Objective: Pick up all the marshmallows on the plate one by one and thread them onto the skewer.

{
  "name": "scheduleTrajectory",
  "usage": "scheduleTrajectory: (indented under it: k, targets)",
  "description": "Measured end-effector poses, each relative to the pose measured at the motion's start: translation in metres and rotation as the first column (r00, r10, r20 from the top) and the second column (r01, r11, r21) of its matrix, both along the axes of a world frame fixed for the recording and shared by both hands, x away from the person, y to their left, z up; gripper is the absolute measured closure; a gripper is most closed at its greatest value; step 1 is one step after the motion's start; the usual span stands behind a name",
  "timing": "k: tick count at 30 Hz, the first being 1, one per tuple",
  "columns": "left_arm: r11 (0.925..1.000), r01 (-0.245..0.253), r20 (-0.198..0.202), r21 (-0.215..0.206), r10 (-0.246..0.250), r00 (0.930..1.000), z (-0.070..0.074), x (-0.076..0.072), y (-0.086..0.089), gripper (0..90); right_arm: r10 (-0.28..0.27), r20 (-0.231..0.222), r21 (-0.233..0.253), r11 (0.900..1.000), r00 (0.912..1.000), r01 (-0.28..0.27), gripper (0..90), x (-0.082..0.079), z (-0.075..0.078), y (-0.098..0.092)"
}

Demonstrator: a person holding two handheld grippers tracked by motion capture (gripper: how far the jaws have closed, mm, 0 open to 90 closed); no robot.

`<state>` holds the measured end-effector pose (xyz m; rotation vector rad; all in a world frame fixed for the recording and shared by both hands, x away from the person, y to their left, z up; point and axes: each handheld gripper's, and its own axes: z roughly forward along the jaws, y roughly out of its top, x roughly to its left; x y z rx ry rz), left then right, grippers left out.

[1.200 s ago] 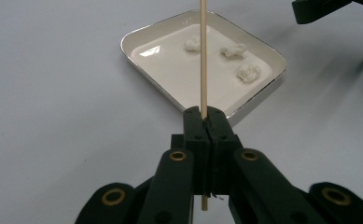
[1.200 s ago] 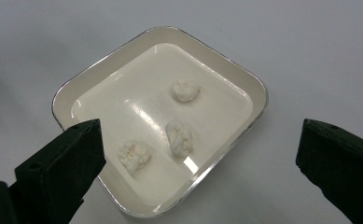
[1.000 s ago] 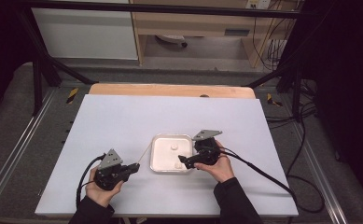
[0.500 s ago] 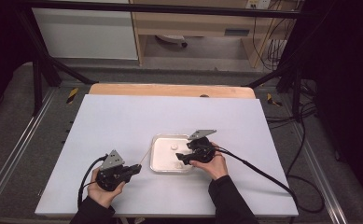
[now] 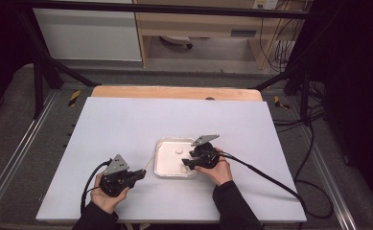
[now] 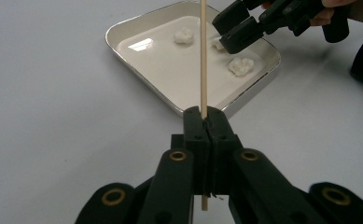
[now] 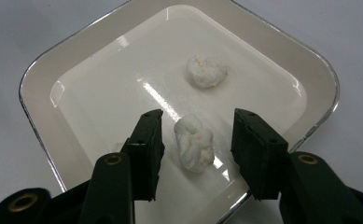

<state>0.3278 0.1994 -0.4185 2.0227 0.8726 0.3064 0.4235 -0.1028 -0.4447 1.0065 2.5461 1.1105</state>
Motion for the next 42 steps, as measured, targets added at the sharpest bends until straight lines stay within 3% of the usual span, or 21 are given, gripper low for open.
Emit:
scheduleTrajectory:
  k: [13, 24, 42]
  targets:
    - [1.0000, 0.002, -0.001, 0.001, -0.002, 1.0000, 0.000, 0.000, -0.001, 88.3, 0.015, 0.038, -0.029, 0.999, 0.9992, -0.014, 69.3, -0.002, -0.003, 0.001]
    - [1.0000, 0.003, 0.002, 0.002, -0.003, 1.0000, 0.000, -0.001, -0.001, 88.3, 0.014, 0.035, -0.017, 1.000, 0.9993, -0.014, 73.9, -0.002, -0.001, 0.000]
    - [0.9997, 0.025, 0.014, -0.001, -0.025, 0.9996, 0.001, -0.005, -0.012, 88.3, 0.043, 0.110, 0.093, 0.994, 0.9930, -0.053, 76.6, -0.021, 0.045, -0.018]
